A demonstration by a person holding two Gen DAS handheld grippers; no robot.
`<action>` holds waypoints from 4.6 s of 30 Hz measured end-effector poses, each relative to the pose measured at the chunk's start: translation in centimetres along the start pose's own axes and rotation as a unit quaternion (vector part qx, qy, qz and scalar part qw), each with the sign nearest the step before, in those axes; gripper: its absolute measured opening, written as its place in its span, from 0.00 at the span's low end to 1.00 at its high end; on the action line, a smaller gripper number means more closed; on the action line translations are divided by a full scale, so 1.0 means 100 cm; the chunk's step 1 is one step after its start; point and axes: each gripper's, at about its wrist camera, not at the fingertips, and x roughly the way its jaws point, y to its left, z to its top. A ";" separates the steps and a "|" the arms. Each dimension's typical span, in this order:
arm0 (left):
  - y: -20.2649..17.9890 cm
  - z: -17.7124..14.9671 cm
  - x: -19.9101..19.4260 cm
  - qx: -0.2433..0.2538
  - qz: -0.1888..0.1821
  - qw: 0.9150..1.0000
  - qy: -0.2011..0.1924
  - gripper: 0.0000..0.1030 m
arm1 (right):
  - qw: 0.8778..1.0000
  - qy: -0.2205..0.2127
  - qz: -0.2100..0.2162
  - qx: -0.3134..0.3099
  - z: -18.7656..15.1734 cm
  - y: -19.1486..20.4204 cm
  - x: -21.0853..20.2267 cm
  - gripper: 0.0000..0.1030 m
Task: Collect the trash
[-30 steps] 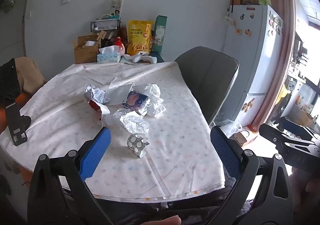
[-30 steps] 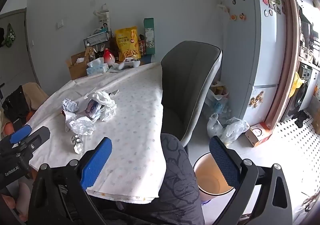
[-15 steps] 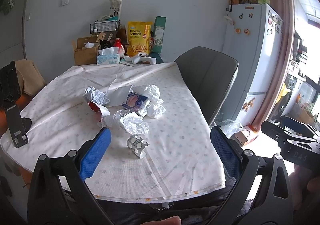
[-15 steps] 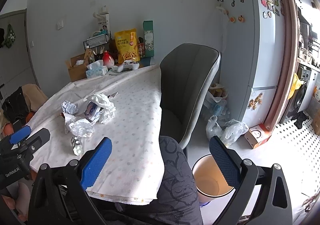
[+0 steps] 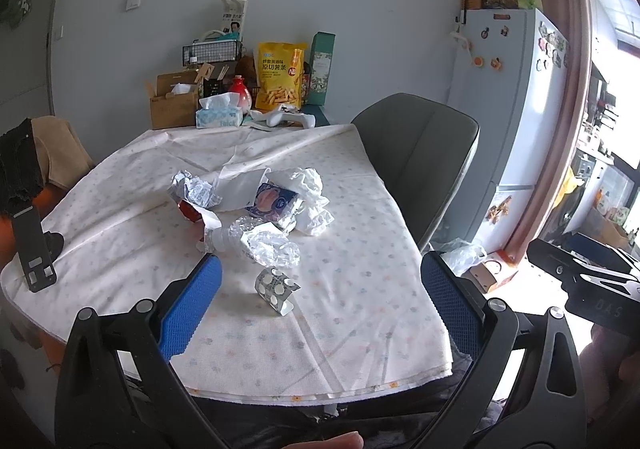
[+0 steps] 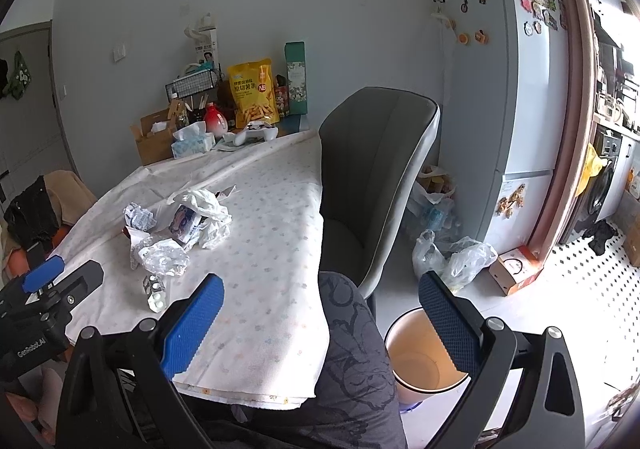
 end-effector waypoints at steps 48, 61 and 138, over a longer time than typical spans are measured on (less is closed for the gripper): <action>0.014 0.009 -0.006 0.010 -0.006 1.000 -0.010 0.96 | 1.000 -0.011 0.003 -0.006 0.012 0.003 -0.001 0.93; 0.095 0.017 0.012 -0.010 0.048 0.999 0.012 0.95 | 0.994 0.039 0.098 -0.028 0.029 0.041 0.055 0.93; -0.030 0.032 0.130 -0.017 -0.047 0.995 0.083 0.02 | 0.985 0.124 0.102 0.057 0.011 -0.035 0.134 0.25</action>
